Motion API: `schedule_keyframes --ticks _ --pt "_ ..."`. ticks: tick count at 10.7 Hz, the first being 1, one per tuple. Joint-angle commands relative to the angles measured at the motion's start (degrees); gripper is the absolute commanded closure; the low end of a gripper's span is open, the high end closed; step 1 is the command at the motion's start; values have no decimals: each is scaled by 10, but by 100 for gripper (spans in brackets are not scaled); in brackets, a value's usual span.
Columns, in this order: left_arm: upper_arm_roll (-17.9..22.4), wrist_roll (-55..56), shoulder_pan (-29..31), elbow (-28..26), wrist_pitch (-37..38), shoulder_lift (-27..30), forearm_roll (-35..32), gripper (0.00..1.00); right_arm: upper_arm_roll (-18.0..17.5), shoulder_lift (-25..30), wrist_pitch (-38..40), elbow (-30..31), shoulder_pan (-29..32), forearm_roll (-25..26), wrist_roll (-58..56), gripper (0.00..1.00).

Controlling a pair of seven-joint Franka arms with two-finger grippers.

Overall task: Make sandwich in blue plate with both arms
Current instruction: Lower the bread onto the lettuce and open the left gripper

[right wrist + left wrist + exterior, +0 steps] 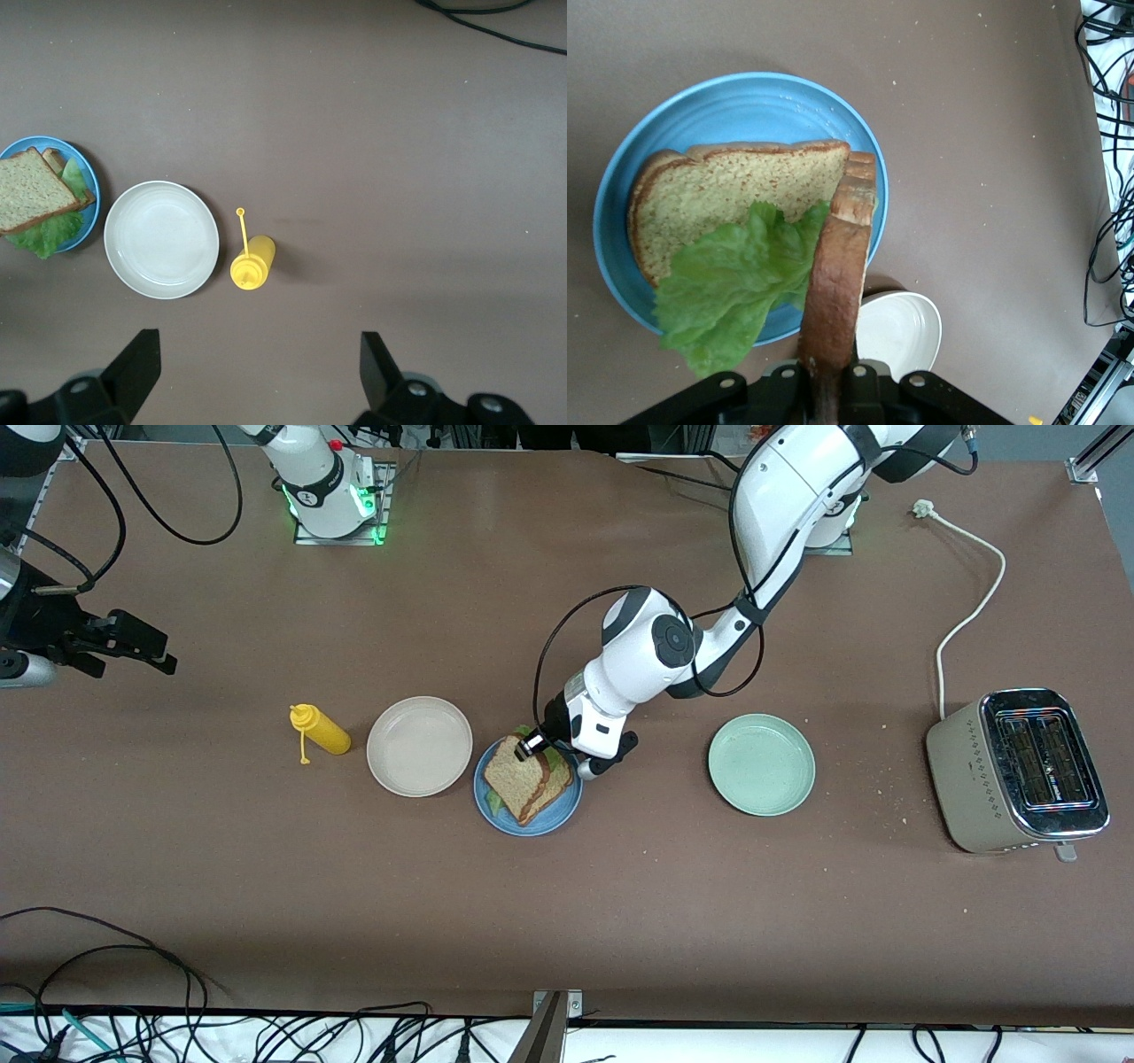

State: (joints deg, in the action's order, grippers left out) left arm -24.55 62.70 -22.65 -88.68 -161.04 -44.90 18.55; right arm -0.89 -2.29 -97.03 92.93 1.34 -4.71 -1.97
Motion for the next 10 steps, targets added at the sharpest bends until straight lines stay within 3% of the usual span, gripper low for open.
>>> schedule_keyframes --ticks 1,6,10 --pt "8 9 -5 11 18 -9 5 91 1 -10 36 -17 -5 13 9 0" --pt "8 7 4 3 77 -8 -1 30 -14 -13 33 -21 -10 79 8 0" --pt "8 8 15 4 172 -3 -2 17 -14 -14 33 -21 -10 74 7 0"
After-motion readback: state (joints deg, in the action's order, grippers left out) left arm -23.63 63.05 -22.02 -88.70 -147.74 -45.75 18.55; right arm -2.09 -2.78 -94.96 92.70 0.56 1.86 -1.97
